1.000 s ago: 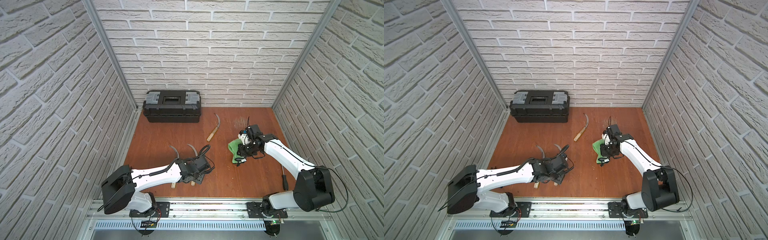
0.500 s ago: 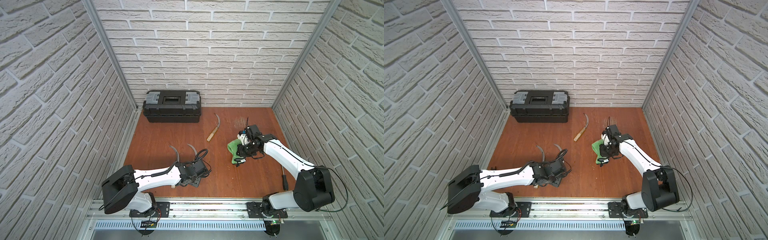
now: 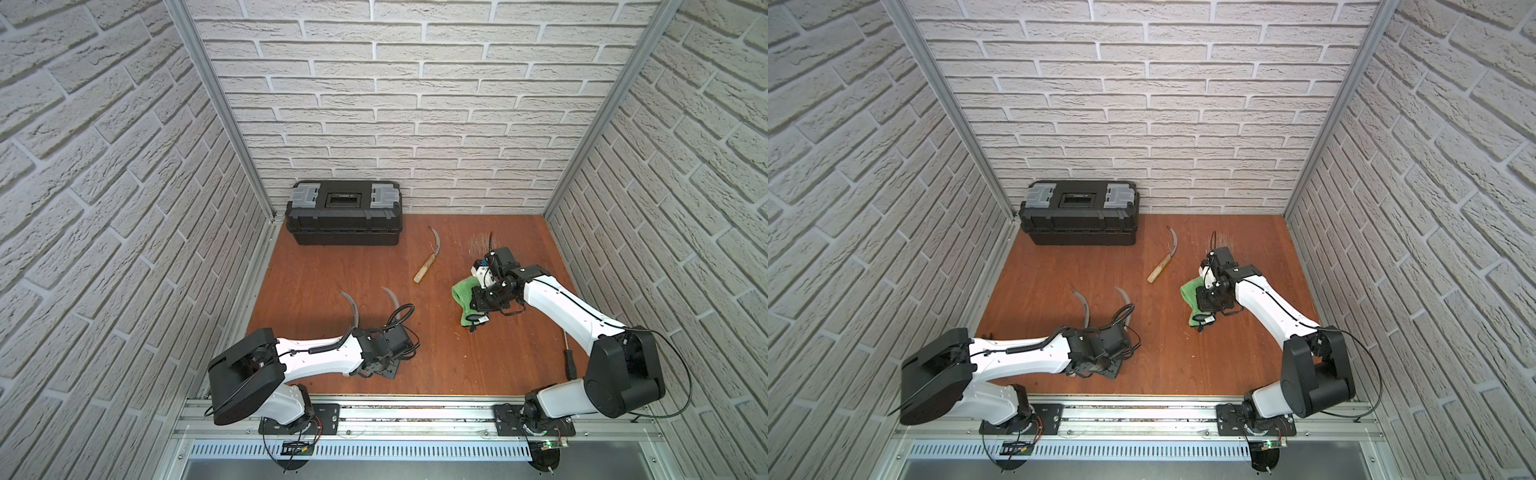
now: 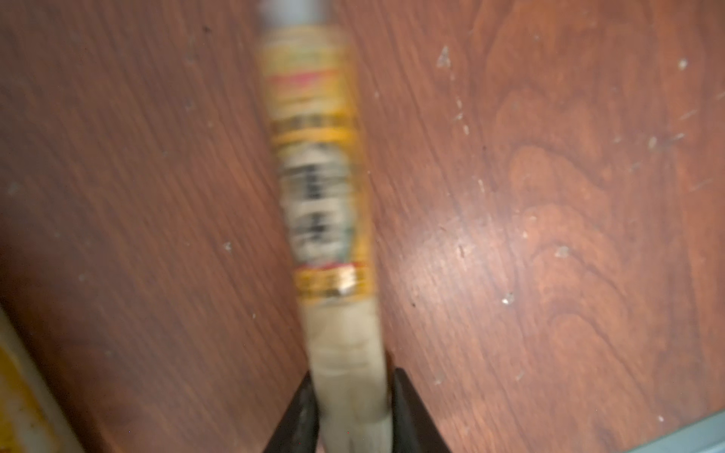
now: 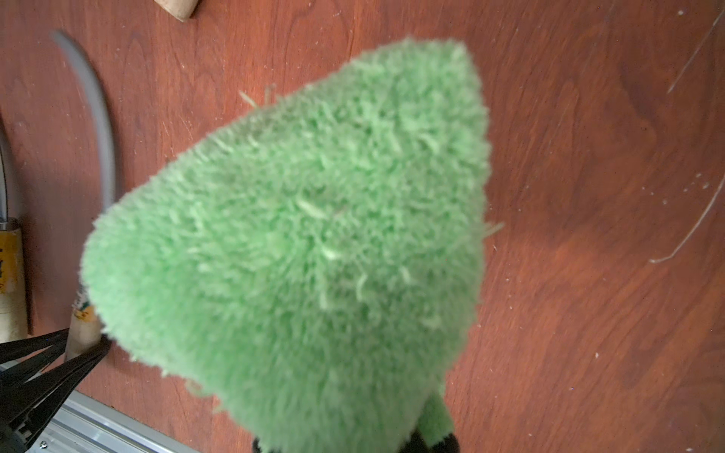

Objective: Wipe small sickles with rags
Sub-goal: Pick up the small sickle from the center of the board.

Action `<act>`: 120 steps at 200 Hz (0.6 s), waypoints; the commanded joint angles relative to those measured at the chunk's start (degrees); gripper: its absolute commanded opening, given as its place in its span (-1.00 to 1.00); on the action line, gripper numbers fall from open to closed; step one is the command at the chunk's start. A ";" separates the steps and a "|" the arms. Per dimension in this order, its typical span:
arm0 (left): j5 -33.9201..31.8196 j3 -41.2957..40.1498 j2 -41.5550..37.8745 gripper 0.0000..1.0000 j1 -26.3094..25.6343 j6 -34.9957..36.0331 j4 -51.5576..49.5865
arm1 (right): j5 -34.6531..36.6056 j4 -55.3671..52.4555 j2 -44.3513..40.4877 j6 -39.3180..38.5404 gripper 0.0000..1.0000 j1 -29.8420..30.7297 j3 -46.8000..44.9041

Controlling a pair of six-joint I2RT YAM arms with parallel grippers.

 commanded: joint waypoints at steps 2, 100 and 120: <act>0.21 -1.11 0.19 -0.73 -0.30 -1.02 0.30 | 0.11 0.18 0.42 0.13 -0.95 0.48 1.64; -6.57 8.17 -11.85 -1.00 -0.14 7.92 -9.34 | 1.97 -1.22 1.13 -0.15 -0.95 0.19 3.75; -4.03 12.52 -7.23 -1.00 0.75 15.78 -6.24 | 2.71 -2.15 0.87 -0.14 -0.95 -0.62 3.93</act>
